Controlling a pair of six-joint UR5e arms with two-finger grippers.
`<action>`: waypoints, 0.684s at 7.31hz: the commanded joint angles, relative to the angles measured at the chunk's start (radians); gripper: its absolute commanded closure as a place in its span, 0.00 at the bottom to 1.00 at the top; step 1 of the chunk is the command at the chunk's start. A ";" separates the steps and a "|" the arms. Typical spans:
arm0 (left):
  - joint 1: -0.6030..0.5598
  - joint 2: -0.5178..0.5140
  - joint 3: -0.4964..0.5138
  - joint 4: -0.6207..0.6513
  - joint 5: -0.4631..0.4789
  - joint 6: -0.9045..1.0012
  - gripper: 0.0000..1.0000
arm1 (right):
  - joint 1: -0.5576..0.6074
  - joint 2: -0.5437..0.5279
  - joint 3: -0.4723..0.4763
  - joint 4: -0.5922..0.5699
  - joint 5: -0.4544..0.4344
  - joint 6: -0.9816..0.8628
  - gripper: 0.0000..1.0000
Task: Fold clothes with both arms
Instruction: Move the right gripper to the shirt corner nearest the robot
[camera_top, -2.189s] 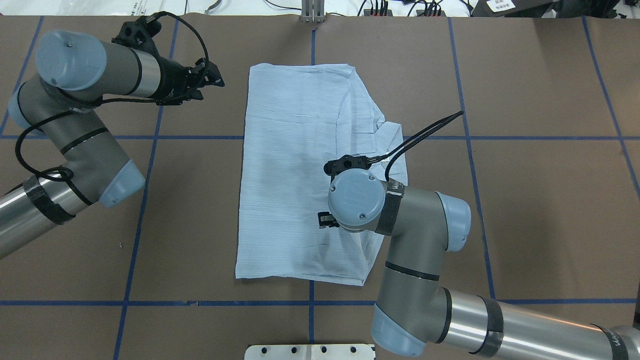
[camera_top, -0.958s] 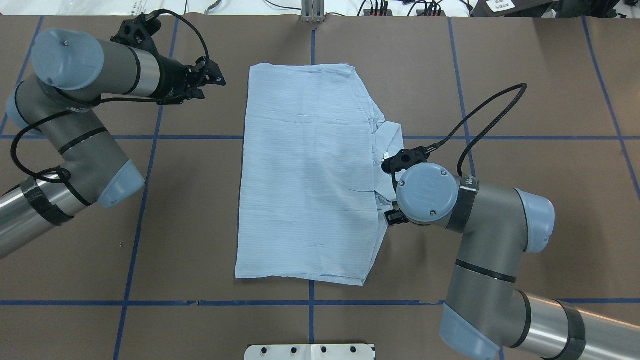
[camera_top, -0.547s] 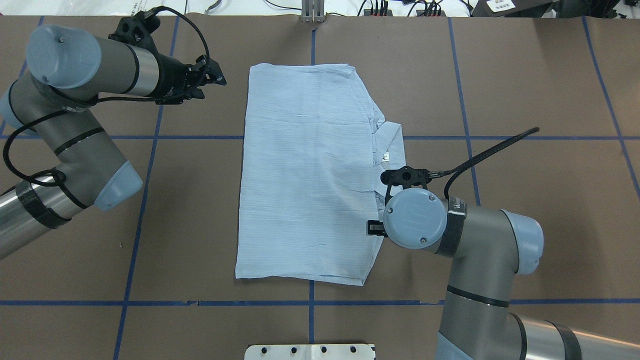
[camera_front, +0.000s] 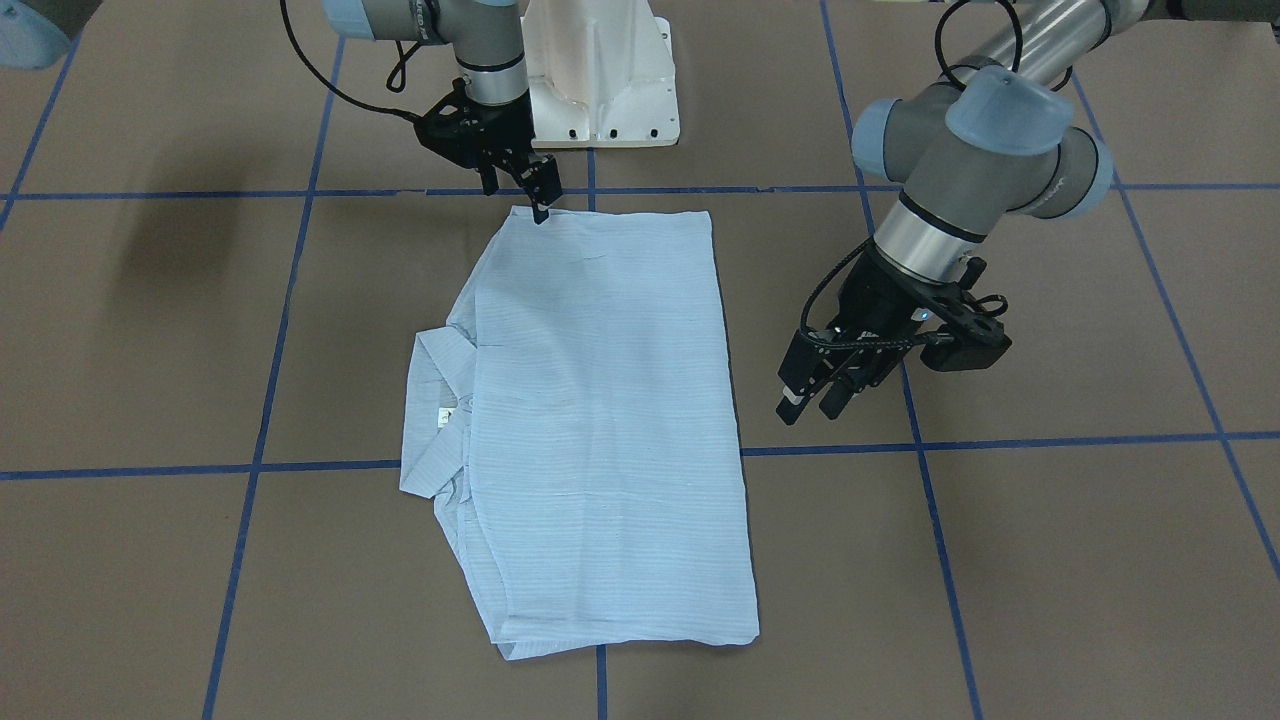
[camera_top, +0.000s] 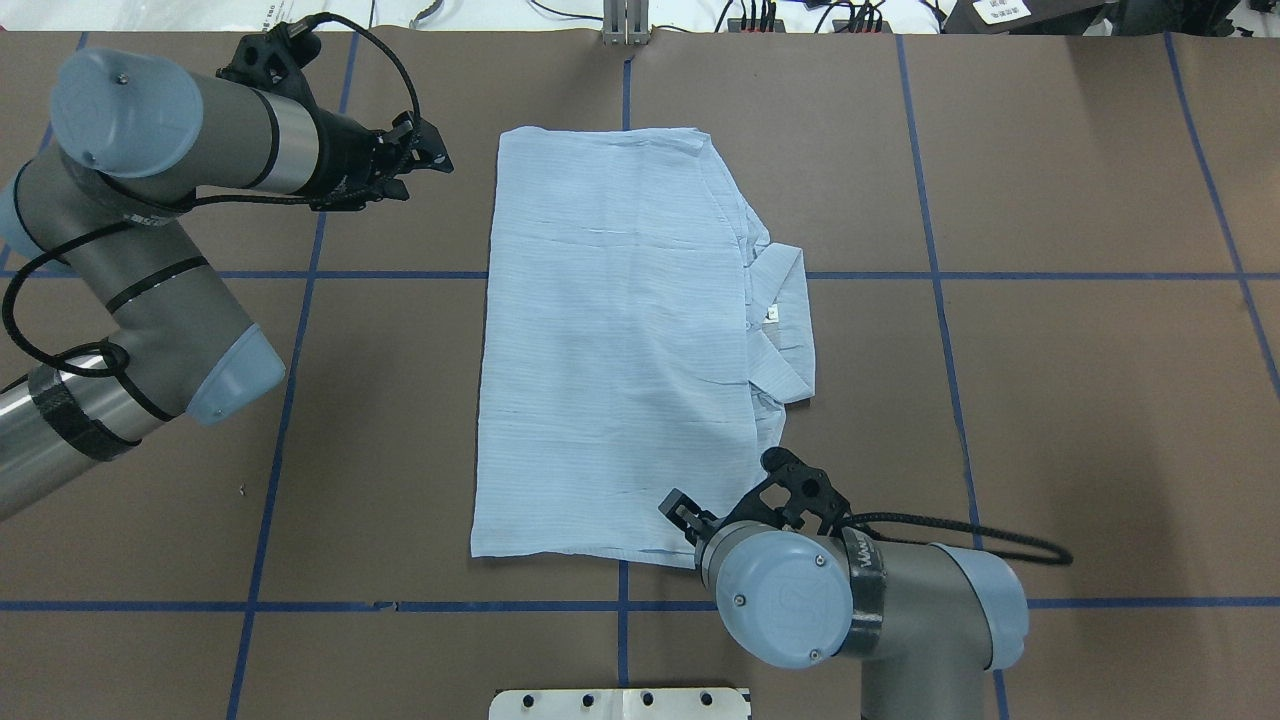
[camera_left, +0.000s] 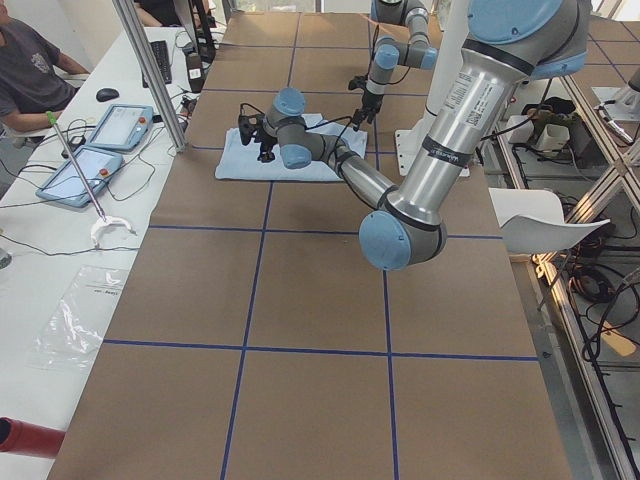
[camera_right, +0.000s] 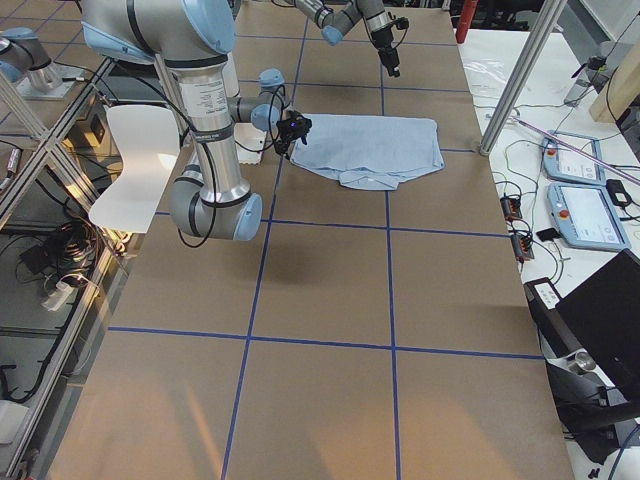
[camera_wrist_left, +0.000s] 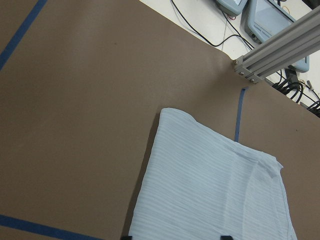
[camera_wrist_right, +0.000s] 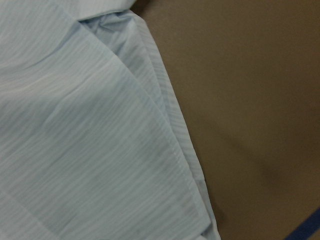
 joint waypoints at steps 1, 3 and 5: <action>0.000 0.000 -0.002 0.000 0.003 0.000 0.34 | -0.023 0.001 -0.003 0.005 -0.016 0.229 0.08; 0.000 0.000 -0.005 0.000 0.006 0.000 0.34 | -0.026 -0.004 -0.028 0.009 -0.019 0.300 0.13; 0.000 0.000 -0.012 0.000 0.006 0.000 0.34 | -0.026 -0.004 -0.031 0.009 -0.021 0.301 0.13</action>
